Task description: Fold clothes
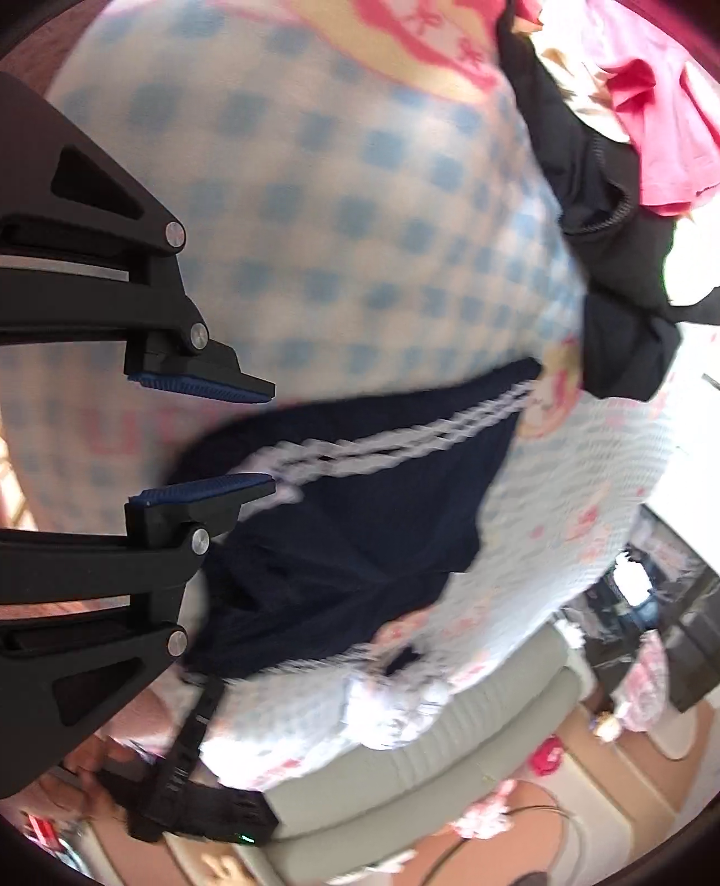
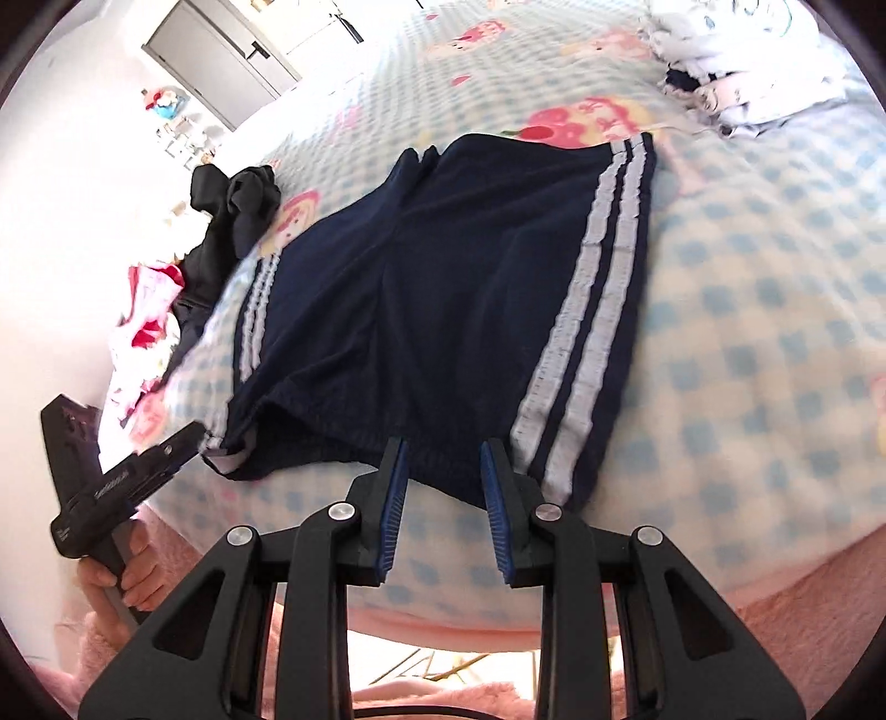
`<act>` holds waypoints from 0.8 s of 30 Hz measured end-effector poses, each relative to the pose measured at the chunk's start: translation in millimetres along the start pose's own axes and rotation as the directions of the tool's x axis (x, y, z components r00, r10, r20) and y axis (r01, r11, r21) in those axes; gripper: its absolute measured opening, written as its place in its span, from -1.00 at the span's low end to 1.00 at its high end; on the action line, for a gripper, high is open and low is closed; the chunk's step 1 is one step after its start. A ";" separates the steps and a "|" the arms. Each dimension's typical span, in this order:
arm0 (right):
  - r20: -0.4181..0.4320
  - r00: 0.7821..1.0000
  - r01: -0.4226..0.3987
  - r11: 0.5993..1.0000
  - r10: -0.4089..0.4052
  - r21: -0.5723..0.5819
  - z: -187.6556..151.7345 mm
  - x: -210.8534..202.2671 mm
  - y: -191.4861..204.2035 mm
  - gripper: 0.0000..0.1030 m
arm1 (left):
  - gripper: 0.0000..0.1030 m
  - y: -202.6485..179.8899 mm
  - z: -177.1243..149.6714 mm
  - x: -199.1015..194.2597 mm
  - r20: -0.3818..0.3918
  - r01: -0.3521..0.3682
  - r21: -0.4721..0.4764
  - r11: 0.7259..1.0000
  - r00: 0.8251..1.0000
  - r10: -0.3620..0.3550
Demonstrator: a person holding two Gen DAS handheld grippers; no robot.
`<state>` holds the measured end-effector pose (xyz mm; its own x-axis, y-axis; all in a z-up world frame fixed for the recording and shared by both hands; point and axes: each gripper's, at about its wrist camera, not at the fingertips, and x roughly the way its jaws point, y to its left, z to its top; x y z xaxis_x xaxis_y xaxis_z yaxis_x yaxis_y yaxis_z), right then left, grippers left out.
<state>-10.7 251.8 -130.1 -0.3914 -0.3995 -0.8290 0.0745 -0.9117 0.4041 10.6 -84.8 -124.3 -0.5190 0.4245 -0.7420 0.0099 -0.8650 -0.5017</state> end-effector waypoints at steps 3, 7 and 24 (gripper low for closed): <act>-0.039 0.999 0.033 0.999 -0.032 0.028 -3.9 9.4 -6.2 -0.47 | -0.46 -3.9 -8.8 -0.1 -0.032 0.023 0.041 0.999 0.999 -0.022; -0.033 0.998 0.046 0.998 -0.045 0.047 -9.8 7.4 -9.3 -0.48 | -0.42 -13.4 -9.2 -3.7 -0.038 0.062 0.075 0.995 0.997 -0.059; -0.059 0.985 0.166 0.978 -0.160 0.124 -6.3 3.6 -52.8 -0.47 | -0.34 -11.4 -6.3 20.4 -0.113 0.015 0.034 0.999 0.993 -0.011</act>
<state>-10.3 297.9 -156.8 -0.3430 -0.2537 -0.9044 -0.1057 -0.9463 0.3055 5.3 -64.6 -136.4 -0.4187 0.4616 -0.7820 -0.0272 -0.8671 -0.4973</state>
